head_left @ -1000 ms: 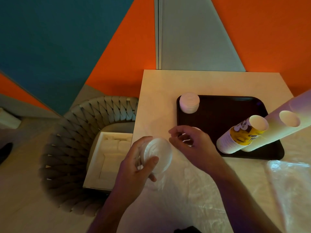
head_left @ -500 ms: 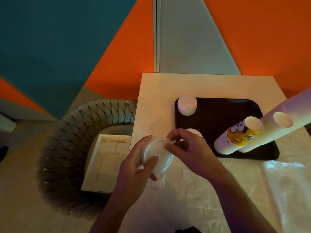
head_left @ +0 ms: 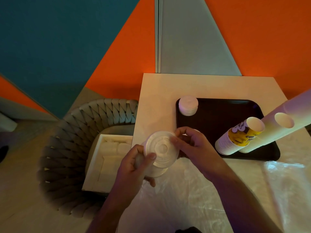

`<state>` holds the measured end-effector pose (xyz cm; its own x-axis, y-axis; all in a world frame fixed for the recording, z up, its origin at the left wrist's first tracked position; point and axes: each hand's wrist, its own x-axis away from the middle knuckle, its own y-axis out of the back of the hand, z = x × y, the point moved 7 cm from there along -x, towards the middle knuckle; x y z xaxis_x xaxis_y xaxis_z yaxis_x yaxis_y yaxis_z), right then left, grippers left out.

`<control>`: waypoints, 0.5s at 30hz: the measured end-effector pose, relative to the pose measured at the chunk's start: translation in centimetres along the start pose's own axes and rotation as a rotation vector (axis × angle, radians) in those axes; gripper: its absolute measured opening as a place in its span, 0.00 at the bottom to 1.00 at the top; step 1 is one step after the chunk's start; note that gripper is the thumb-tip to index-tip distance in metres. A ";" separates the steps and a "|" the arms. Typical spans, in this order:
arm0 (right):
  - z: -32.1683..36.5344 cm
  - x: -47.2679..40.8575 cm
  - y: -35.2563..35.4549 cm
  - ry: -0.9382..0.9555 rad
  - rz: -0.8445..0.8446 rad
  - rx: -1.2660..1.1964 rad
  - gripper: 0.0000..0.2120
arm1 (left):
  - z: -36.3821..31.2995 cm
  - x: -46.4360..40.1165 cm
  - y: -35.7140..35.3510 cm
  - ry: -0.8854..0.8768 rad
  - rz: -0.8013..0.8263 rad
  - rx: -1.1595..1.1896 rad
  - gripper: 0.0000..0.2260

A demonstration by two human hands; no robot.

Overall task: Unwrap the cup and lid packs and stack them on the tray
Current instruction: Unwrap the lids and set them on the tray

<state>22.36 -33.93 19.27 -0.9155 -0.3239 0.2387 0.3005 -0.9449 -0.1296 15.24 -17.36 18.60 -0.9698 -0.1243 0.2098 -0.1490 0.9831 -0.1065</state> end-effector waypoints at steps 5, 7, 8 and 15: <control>1.0 0.7 0.8 0.167 -0.191 0.399 0.21 | -0.4 -0.1 0.2 -0.005 -0.037 -0.065 0.11; 1.7 1.4 0.2 0.268 -0.153 0.527 0.24 | -0.5 0.0 0.1 0.002 -0.039 -0.093 0.11; 2.0 1.7 -0.2 0.314 -0.118 0.575 0.24 | -0.6 0.1 0.1 0.005 -0.042 -0.100 0.11; 0.9 2.3 -1.8 0.392 -0.040 0.702 0.30 | -1.1 0.2 -0.3 -0.023 -0.023 -0.166 0.14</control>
<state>19.92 -33.08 20.93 -0.9172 -0.3724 -0.1415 0.2445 -0.8066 0.5382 15.34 -17.49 19.74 -0.9710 -0.1480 0.1878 -0.1390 0.9884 0.0604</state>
